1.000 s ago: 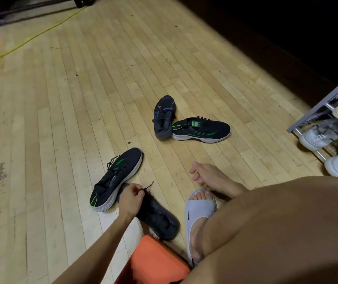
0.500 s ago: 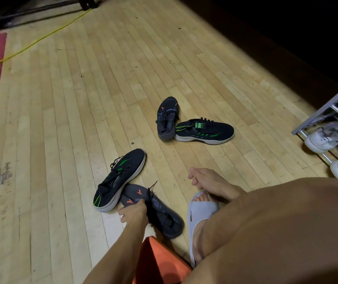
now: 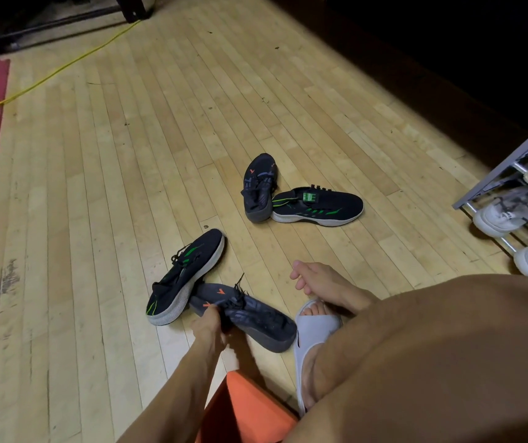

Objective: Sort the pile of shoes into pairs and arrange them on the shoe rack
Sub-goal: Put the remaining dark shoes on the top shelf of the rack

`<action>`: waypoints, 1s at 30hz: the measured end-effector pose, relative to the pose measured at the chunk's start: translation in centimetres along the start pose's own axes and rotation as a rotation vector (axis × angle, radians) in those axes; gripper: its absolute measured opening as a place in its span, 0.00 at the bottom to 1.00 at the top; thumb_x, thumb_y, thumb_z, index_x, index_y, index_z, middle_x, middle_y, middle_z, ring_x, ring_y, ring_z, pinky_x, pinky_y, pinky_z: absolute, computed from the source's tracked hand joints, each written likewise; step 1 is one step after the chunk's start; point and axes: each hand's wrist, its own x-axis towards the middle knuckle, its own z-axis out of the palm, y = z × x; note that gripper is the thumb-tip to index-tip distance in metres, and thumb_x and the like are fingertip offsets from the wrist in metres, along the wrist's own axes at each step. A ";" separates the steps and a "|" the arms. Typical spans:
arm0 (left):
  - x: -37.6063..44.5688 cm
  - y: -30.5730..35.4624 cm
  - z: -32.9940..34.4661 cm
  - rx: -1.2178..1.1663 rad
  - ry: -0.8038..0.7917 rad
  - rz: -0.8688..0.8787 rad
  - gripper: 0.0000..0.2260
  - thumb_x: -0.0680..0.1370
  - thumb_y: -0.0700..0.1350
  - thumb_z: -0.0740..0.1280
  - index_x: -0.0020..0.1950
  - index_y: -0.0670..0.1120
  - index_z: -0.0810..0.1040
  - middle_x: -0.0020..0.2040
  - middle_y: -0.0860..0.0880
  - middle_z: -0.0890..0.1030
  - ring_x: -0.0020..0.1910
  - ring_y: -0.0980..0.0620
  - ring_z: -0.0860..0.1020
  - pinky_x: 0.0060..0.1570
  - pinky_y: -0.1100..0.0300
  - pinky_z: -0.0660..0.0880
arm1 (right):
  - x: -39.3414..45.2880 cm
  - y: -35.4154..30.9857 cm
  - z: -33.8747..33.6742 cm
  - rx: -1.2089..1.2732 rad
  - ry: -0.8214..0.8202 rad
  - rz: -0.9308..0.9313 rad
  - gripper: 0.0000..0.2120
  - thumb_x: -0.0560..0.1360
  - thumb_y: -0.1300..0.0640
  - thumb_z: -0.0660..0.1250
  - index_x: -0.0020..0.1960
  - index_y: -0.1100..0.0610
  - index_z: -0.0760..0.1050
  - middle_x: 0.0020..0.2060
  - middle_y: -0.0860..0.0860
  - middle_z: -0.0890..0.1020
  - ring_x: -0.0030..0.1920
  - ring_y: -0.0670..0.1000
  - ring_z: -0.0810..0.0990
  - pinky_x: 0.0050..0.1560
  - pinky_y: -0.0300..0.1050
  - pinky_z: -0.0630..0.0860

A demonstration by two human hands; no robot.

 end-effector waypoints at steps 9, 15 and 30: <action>-4.5 3.9 3.1 -0.045 -0.232 0.237 0.11 0.77 0.36 0.59 0.57 0.39 0.75 0.45 0.40 0.79 0.36 0.47 0.78 0.31 0.59 0.75 | -0.6 -0.9 -1.3 -0.027 0.080 -0.069 0.23 0.80 0.39 0.51 0.54 0.53 0.77 0.48 0.50 0.81 0.43 0.48 0.77 0.47 0.45 0.73; -8.5 6.3 9.6 0.081 -0.432 0.374 0.08 0.76 0.34 0.62 0.53 0.43 0.73 0.46 0.44 0.82 0.40 0.48 0.80 0.34 0.58 0.79 | -1.4 -2.7 -3.7 0.067 0.157 -0.106 0.19 0.80 0.39 0.52 0.48 0.51 0.74 0.42 0.47 0.80 0.41 0.48 0.77 0.44 0.46 0.72; -19.0 8.7 20.8 0.159 -0.783 0.450 0.04 0.83 0.42 0.61 0.53 0.43 0.73 0.32 0.52 0.82 0.22 0.58 0.75 0.23 0.64 0.73 | -7.2 -3.7 -15.6 0.183 0.463 -0.129 0.11 0.80 0.50 0.62 0.48 0.54 0.80 0.44 0.53 0.84 0.41 0.54 0.81 0.40 0.45 0.76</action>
